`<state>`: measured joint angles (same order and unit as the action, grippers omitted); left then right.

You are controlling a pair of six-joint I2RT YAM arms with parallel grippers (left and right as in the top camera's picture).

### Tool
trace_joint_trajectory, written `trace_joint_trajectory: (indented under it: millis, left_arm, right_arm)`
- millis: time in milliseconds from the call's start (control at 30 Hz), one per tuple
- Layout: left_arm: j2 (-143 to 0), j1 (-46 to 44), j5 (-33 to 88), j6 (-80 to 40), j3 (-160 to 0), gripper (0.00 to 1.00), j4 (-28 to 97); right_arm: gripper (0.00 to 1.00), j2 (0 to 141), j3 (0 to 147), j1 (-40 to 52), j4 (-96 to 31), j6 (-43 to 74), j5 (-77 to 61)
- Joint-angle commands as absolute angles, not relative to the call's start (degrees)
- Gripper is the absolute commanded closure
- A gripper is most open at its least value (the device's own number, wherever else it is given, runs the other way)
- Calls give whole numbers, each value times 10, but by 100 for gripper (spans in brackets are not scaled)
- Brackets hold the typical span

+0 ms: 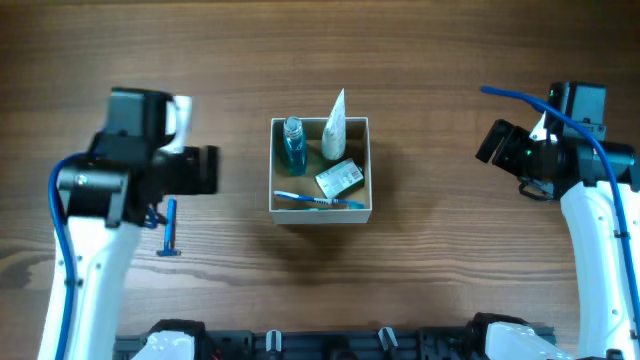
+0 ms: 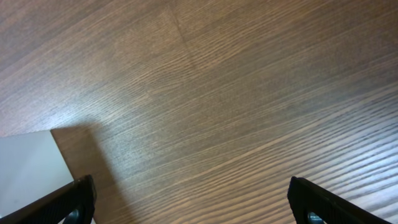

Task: Pack container
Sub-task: 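Grasp the blue razor with the left gripper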

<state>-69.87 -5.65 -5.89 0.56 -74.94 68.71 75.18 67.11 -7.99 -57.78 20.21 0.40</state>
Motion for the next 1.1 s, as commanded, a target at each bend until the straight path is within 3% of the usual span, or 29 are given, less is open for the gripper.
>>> trace_joint_trajectory:
  millis: [0, 267, 500, 800, 867, 900, 967, 1033, 1067]
  left_arm:
    - [-705, 52, -39, -69, -632, 0, 621]
    - [-789, 160, 15, -69, -500, 0, 482]
    - [-923, 160, 32, -64, -500, 0, 438]
    - [-981, 160, 32, -60, -498, 0, 417]
    - [-981, 160, 32, -60, -498, 7, 418]
    - [-981, 160, 32, -60, -495, 18, 418]
    - [-981, 160, 32, -60, -489, 26, 417]
    - [-981, 160, 32, -61, -478, 44, 412]
    - [-981, 160, 32, -61, -476, 48, 412]
  right_arm:
    - [0, 755, 670, -82, -579, 195, 1]
    - [0, 755, 670, -82, -581, 195, -1]
    - [0, 755, 670, -82, -582, 196, -1]
    - [0, 755, 670, -82, -584, 196, -1]
    - [0, 755, 670, -82, -583, 196, -1]
    - [0, 755, 670, -82, -583, 196, -1]
    - [0, 755, 670, -82, -583, 196, -1]
    - [0, 755, 670, -82, -585, 195, -1]
    - [0, 755, 670, -82, -586, 196, -1]
